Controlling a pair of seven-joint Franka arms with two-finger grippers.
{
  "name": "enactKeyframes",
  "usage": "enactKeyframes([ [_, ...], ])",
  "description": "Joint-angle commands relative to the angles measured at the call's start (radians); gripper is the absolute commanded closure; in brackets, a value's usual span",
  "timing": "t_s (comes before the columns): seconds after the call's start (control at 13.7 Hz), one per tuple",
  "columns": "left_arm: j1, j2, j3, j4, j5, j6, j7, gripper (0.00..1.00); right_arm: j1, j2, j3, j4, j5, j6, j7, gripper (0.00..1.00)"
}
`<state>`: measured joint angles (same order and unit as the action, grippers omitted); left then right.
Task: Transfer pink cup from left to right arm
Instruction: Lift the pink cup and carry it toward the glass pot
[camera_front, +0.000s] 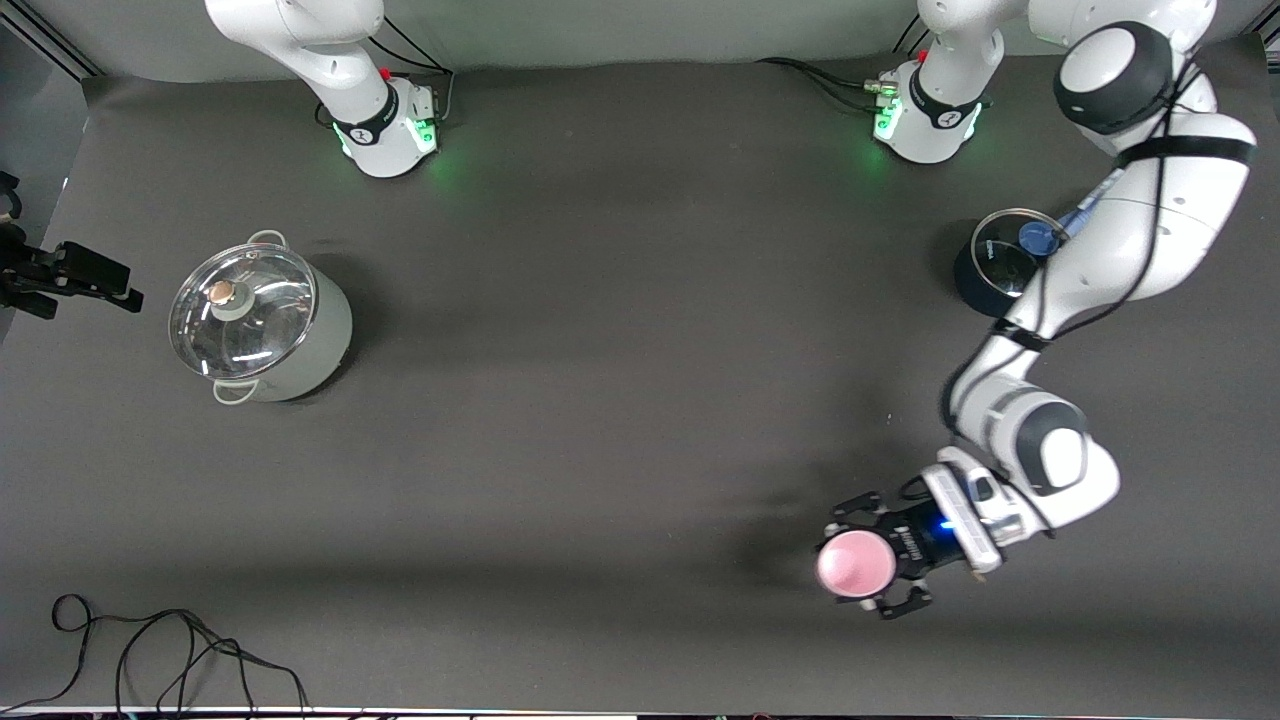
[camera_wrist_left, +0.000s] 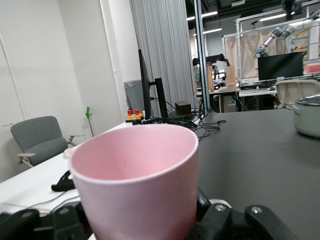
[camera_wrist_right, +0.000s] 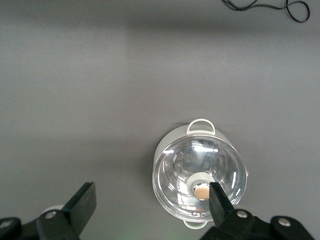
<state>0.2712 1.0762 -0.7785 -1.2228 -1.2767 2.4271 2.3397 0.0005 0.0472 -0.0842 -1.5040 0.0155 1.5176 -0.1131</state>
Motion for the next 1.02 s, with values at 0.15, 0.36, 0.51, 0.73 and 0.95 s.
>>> enactKeyframes([
  [0.15, -0.167, 0.004, -0.010, 0.140, -0.020, 0.128, -0.146, 1.00, -0.002, 0.002, -0.006, 0.024, 0.015, -0.020, -0.019, 0.00],
  [0.36, -0.257, -0.002, -0.065, 0.180, -0.020, 0.303, -0.152, 1.00, 0.009, 0.002, 0.000, 0.033, 0.014, -0.020, -0.005, 0.00],
  [0.51, -0.309, -0.002, -0.129, 0.186, -0.016, 0.461, -0.167, 1.00, 0.001, 0.005, -0.006, 0.033, 0.017, -0.025, -0.003, 0.00],
  [0.73, -0.409, -0.022, -0.143, 0.227, -0.015, 0.593, -0.220, 1.00, 0.007, 0.003, -0.003, 0.045, 0.018, -0.025, 0.155, 0.00],
  [0.95, -0.536, -0.024, -0.139, 0.301, -0.012, 0.752, -0.263, 1.00, 0.009, -0.006, 0.001, 0.059, 0.052, -0.030, 0.410, 0.00],
])
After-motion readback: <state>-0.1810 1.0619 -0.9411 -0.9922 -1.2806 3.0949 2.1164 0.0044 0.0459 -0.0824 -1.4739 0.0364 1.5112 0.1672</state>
